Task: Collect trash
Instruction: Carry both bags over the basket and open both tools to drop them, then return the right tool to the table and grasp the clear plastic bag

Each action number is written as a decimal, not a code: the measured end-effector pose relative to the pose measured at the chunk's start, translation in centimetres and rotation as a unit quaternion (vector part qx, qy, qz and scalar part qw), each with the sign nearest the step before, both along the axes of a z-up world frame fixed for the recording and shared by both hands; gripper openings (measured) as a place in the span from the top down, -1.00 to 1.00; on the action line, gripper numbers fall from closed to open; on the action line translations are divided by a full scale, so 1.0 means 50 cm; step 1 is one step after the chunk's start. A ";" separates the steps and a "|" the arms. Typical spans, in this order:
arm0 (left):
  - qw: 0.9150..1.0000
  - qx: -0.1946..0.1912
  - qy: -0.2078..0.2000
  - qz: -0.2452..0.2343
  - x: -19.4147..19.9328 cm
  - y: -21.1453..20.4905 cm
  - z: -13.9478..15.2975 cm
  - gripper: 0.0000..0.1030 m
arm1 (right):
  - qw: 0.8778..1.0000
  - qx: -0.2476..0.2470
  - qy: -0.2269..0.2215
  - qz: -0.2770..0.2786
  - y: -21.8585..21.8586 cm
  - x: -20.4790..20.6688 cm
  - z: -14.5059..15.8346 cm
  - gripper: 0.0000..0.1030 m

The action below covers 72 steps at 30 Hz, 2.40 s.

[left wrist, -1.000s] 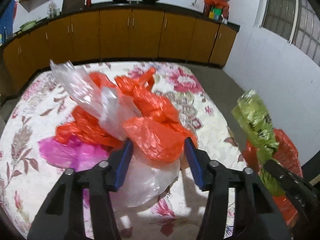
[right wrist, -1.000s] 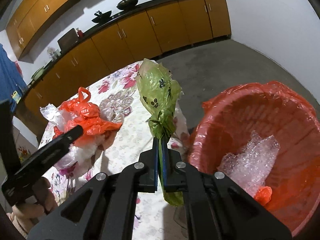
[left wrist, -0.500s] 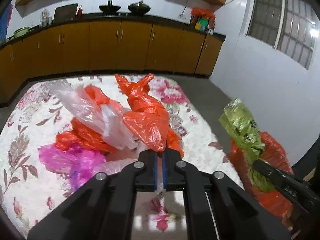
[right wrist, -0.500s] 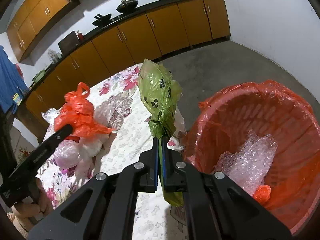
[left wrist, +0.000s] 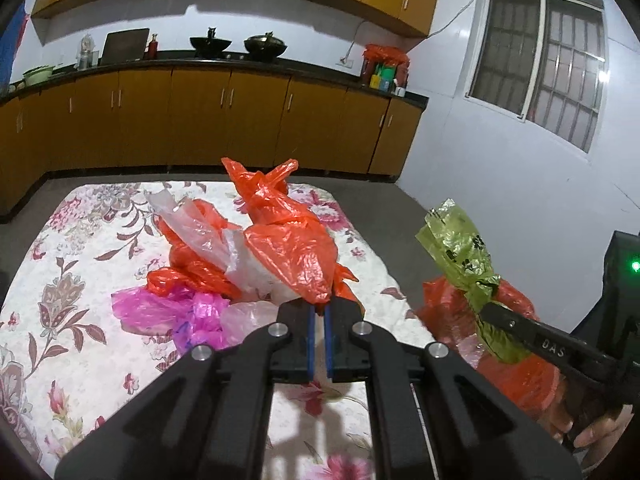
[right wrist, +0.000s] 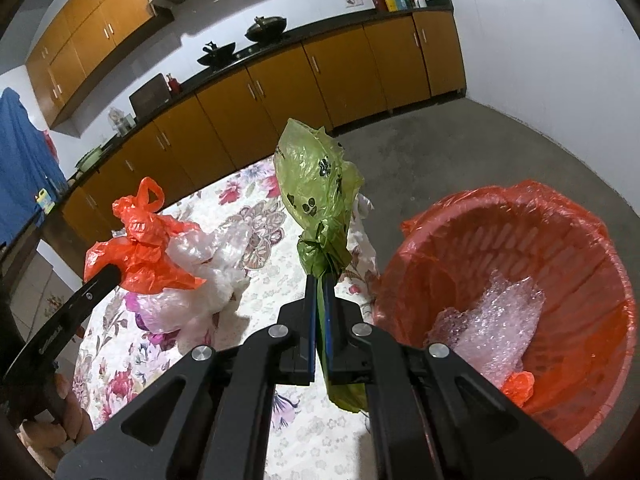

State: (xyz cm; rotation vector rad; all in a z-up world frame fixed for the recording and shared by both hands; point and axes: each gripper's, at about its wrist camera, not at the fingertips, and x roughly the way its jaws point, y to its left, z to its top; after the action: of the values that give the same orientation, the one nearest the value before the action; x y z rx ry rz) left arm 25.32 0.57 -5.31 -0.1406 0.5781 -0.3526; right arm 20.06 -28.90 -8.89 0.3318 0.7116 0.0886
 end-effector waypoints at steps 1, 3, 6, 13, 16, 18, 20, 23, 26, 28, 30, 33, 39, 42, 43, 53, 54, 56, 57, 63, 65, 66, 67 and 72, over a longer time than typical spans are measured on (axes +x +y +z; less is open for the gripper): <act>1.000 0.000 -0.002 -0.003 -0.006 0.000 0.002 0.90 | 1.000 -0.001 -0.002 -0.002 -0.003 -0.006 0.005 0.93; 1.000 -0.002 -0.004 -0.009 -0.017 -0.006 0.006 0.90 | 1.000 -0.002 -0.005 -0.005 -0.009 -0.012 0.010 0.93; 1.000 -0.004 -0.006 -0.019 -0.031 -0.016 0.012 0.90 | 1.000 -0.004 -0.008 -0.012 -0.022 -0.025 0.014 0.93; 0.999 -0.007 -0.011 -0.052 -0.056 -0.060 0.023 0.90 | 0.999 -0.010 -0.010 -0.041 -0.062 -0.052 0.019 0.93; 0.997 -0.006 -0.015 -0.070 -0.067 -0.087 0.027 0.90 | 0.998 -0.009 -0.011 -0.057 -0.084 -0.065 0.020 0.93; 0.996 -0.007 -0.017 -0.084 -0.075 -0.107 0.028 0.90 | 0.997 -0.007 -0.011 -0.070 -0.101 -0.075 0.020 0.93; 0.995 -0.009 -0.018 -0.096 -0.080 -0.123 0.027 0.90 | 0.997 -0.008 -0.010 -0.080 -0.115 -0.082 0.020 0.93; 0.993 -0.013 -0.017 -0.116 -0.089 -0.157 0.027 0.90 | 0.995 -0.007 -0.008 -0.097 -0.140 -0.095 0.017 0.93; 0.991 -0.017 -0.016 -0.134 -0.097 -0.186 0.027 0.90 | 0.994 -0.005 -0.007 -0.113 -0.165 -0.107 0.014 0.93; 0.989 -0.018 -0.015 -0.144 -0.101 -0.206 0.025 0.90 | 0.992 -0.003 -0.006 -0.124 -0.181 -0.114 0.012 0.93; 0.988 -0.018 -0.013 -0.154 -0.104 -0.223 0.023 0.90 | 0.991 0.000 -0.006 -0.132 -0.196 -0.119 0.011 0.93; 0.985 -0.020 -0.010 -0.169 -0.107 -0.250 0.022 0.90 | 0.990 0.004 -0.005 -0.144 -0.213 -0.126 0.009 0.93; 0.981 -0.018 -0.005 -0.194 -0.111 -0.293 0.012 0.90 | 0.987 0.012 -0.005 -0.159 -0.247 -0.135 0.006 0.93; 0.979 -0.019 -0.001 -0.203 -0.111 -0.315 0.008 0.90 | 0.986 0.018 -0.004 -0.164 -0.254 -0.137 0.006 0.93; 0.979 -0.019 0.000 -0.205 -0.111 -0.318 0.007 0.90 | 0.986 0.019 -0.004 -0.165 -0.254 -0.139 0.007 0.93; 0.975 -0.015 0.014 -0.221 -0.094 -0.373 -0.028 0.90 | 0.984 0.014 -0.006 -0.176 -0.263 -0.135 0.001 0.93; 0.976 -0.010 0.023 -0.216 -0.085 -0.383 -0.042 0.89 | 0.984 0.015 -0.002 -0.178 -0.266 -0.131 -0.003 0.93; 0.978 -0.019 0.042 -0.204 -0.073 -0.378 -0.057 0.86 | 0.983 0.034 0.007 -0.179 -0.273 -0.130 -0.013 0.86; 0.978 -0.026 0.048 -0.199 -0.071 -0.372 -0.059 0.75 | 0.983 0.037 0.008 -0.178 -0.275 -0.130 -0.015 0.68; 0.985 -0.028 0.043 -0.162 -0.064 -0.314 -0.053 0.34 | 0.983 0.034 0.009 -0.181 -0.278 -0.141 -0.016 0.38; 0.988 -0.030 0.035 -0.150 -0.066 -0.294 -0.041 0.25 | 0.984 0.032 0.008 -0.176 -0.273 -0.142 -0.012 0.38; 0.989 -0.028 0.028 -0.143 -0.069 -0.282 -0.035 0.22 | 0.985 0.030 0.007 -0.171 -0.268 -0.142 -0.009 0.38; 0.990 -0.025 0.022 -0.137 -0.072 -0.271 -0.029 0.20 | 0.986 0.026 0.006 -0.165 -0.262 -0.142 -0.005 0.38; 0.997 -0.002 -0.002 -0.079 -0.090 -0.182 -0.012 0.03 | 0.993 -0.003 -0.008 -0.116 -0.198 -0.130 0.022 0.38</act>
State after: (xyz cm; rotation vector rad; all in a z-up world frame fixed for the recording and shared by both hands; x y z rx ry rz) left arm 20.84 -8.54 -5.91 -0.0986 0.5864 -0.5082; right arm 13.58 -38.78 -7.79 0.4063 0.6519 -0.1316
